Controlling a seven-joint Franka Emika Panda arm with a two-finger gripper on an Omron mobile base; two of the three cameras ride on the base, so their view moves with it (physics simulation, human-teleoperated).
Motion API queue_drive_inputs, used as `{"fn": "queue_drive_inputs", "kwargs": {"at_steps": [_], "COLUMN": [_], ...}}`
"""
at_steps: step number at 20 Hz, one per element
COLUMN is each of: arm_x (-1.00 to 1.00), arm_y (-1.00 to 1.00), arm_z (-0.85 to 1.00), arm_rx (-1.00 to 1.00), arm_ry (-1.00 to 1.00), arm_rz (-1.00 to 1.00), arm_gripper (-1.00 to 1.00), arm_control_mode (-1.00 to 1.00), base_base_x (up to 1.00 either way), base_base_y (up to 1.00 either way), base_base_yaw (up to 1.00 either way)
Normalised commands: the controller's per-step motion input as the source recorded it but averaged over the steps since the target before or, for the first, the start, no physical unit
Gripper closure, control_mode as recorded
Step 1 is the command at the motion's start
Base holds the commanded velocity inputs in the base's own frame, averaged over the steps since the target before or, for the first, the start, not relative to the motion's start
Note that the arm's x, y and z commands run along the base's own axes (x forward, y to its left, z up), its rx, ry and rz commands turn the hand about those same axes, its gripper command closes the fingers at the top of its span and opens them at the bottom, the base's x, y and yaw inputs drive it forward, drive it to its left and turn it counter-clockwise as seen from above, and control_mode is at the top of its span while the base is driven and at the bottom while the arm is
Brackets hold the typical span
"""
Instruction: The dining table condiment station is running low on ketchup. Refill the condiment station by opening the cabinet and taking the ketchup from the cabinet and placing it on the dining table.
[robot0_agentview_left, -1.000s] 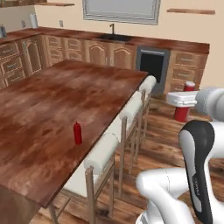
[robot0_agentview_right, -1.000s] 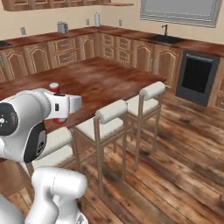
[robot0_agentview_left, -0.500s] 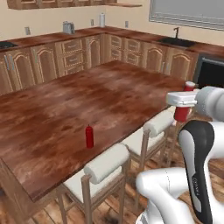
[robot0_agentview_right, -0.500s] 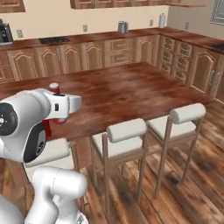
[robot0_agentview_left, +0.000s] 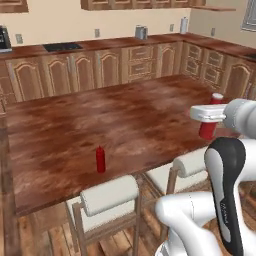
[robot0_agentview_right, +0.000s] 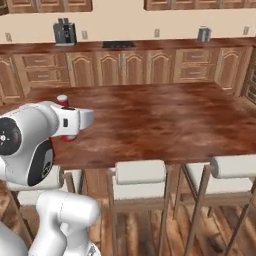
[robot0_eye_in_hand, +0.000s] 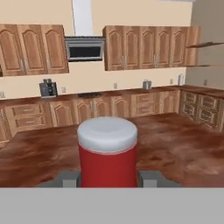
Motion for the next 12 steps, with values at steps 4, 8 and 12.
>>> {"fn": "queue_drive_inputs", "kwargs": {"at_steps": [4,8,12], "arm_x": [0.00,0.00,0.38], "arm_y": [0.00,0.00,-0.26], "arm_z": [0.00,0.00,-0.15], "arm_rx": [0.00,0.00,0.04], "arm_ry": [0.00,0.00,0.00], "arm_rz": [0.00,0.00,0.23], "arm_gripper": [1.00,1.00,1.00], "arm_control_mode": [1.00,1.00,-1.00], "base_base_x": [0.43,0.18,0.18], "base_base_y": [-0.18,0.00,-0.05], "base_base_yaw": [0.54,0.53,0.25]}}
